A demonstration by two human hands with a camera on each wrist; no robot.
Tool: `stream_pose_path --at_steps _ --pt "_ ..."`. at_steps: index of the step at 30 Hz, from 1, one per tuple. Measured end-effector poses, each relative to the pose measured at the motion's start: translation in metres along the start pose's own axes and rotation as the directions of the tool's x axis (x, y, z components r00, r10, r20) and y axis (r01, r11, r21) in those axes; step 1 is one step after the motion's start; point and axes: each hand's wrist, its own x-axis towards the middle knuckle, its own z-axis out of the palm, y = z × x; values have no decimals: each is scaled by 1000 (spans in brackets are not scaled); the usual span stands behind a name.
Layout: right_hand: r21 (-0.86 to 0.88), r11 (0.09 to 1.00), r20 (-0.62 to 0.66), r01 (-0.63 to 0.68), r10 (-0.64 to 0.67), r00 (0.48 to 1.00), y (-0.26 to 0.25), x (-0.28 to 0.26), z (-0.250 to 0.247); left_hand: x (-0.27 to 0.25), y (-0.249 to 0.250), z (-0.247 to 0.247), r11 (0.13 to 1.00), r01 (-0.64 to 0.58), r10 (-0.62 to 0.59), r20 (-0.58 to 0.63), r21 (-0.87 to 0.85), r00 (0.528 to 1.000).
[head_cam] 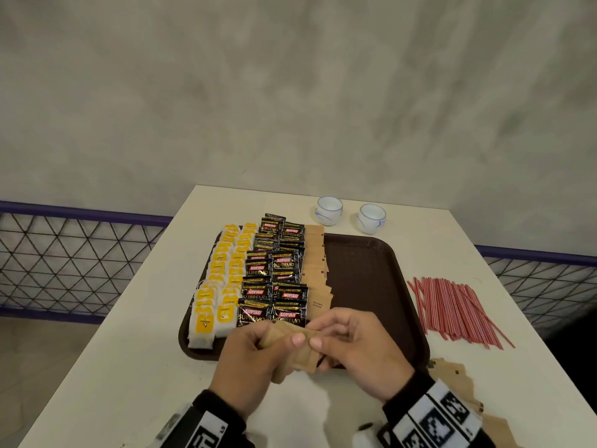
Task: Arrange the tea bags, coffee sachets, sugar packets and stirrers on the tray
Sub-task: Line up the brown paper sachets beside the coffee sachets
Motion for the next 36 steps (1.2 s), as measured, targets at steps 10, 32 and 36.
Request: stream_pose_path --at_steps 10,32,36 --pt "269 948 -270 -169 243 932 4 7 -30 1 2 -13 997 79 -80 -115 -15 990" --pt "-36 844 -574 -536 421 702 47 74 0 0 -9 -36 991 -7 31 -184 131 982" --pt "-247 778 -528 -578 392 754 45 71 -3 0 -7 -34 995 -7 27 -187 103 982"
